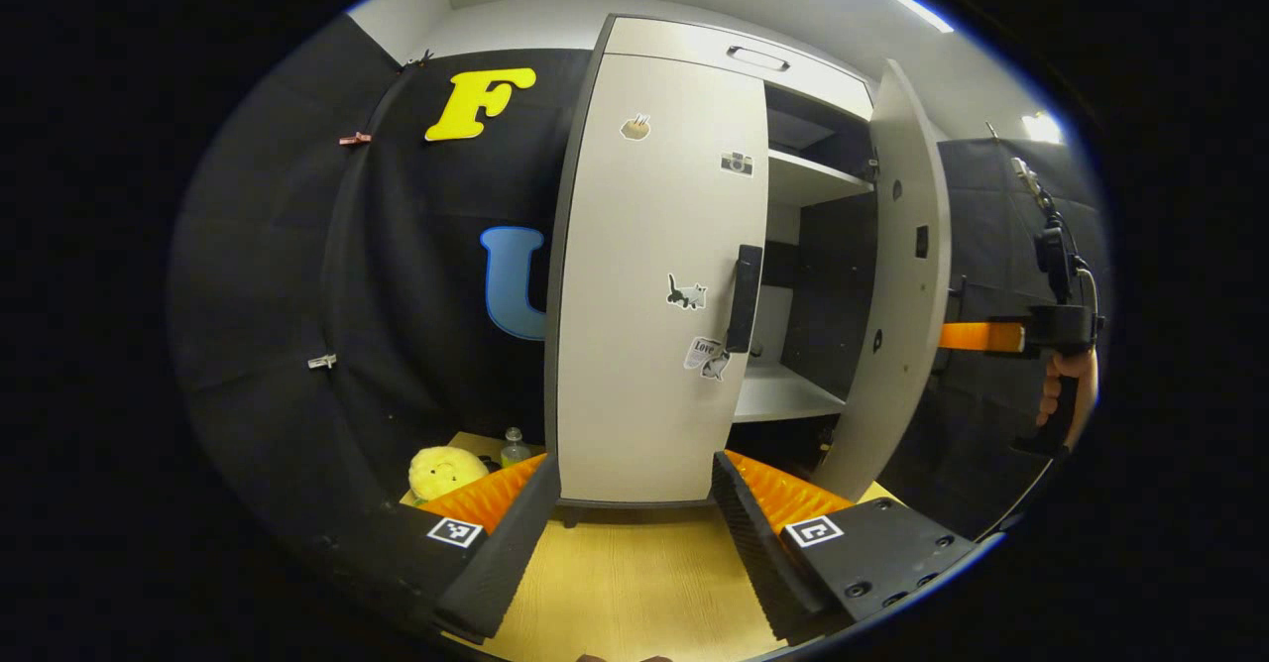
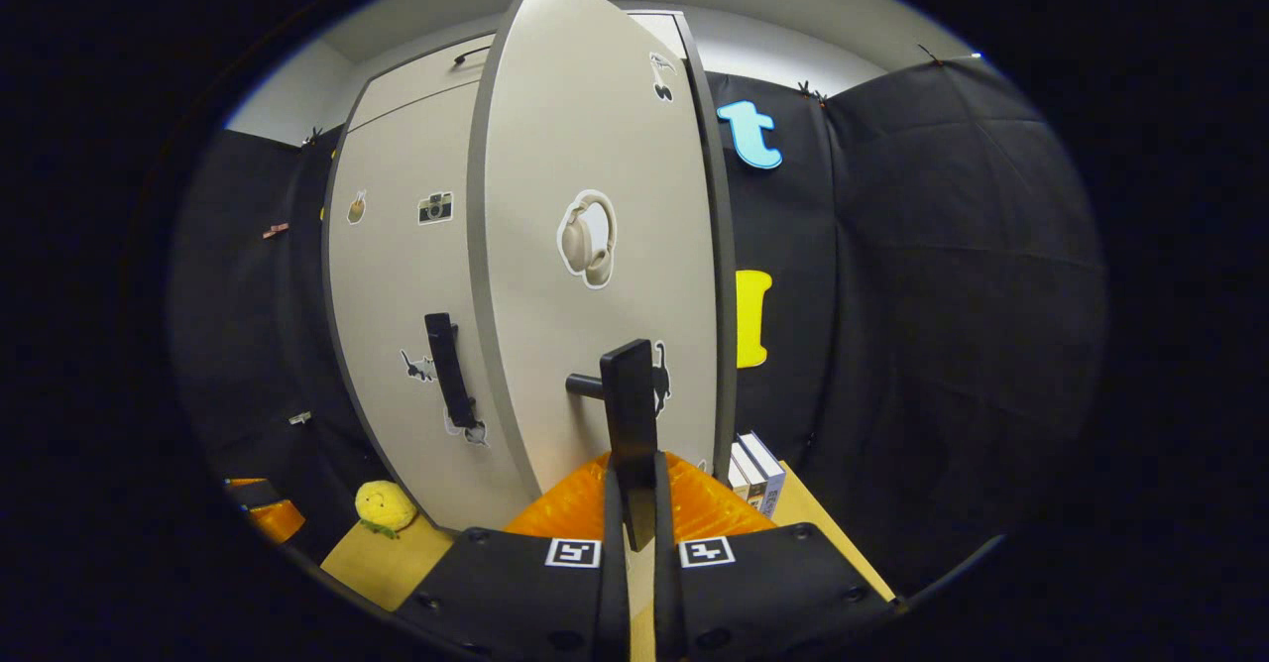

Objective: Open the right door of the double-door shoe cabinet with the right hand, and open the left door with the left hand.

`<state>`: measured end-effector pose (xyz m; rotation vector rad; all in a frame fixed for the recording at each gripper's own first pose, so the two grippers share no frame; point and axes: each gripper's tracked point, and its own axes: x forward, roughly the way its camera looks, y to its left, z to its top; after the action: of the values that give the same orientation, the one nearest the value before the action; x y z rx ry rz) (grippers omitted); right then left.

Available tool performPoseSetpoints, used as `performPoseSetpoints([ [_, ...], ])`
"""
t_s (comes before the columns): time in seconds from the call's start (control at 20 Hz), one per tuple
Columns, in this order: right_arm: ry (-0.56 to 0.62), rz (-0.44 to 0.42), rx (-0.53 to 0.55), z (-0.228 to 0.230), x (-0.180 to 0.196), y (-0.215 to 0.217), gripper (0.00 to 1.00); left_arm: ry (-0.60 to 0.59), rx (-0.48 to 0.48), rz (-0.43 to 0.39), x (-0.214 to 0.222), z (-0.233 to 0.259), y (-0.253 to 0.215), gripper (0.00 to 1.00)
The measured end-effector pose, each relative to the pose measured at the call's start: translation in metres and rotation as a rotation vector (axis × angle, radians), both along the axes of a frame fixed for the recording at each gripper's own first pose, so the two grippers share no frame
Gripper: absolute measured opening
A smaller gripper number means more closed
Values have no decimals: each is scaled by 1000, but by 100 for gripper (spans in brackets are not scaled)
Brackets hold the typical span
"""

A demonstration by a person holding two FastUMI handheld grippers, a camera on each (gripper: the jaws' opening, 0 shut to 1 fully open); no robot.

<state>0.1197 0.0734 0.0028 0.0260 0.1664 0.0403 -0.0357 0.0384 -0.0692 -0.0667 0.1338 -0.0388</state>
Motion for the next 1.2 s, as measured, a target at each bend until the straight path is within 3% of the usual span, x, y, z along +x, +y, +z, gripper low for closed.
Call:
performPoseSetpoints([
  [0.3, 68, 25, 98, -8, -15, 2, 13, 16, 9, 18, 23, 0, -23, 95],
  [0.45, 50, -5, 56, -7, -11, -17, 13, 18, 30, 32, 33, 2, -32, 95],
  [0.65, 13, -120, -48, -5, -5, -61, 10, 20, 28, 36, 44, 4, -49, 95],
  [0.8, 29, -41, 79, -4, 0, -45, 5, 22, 50, 29, 53, 4, -61, 95],
  [1.0, 49, -21, -6, -6, -12, -50, 5, 16, 46, -15, 59, 7, -84, 95],
  [1.2, 58, -2, 35, -8, -44, -41, 5, -5, 69, -24, 64, 10, -86, 95],
])
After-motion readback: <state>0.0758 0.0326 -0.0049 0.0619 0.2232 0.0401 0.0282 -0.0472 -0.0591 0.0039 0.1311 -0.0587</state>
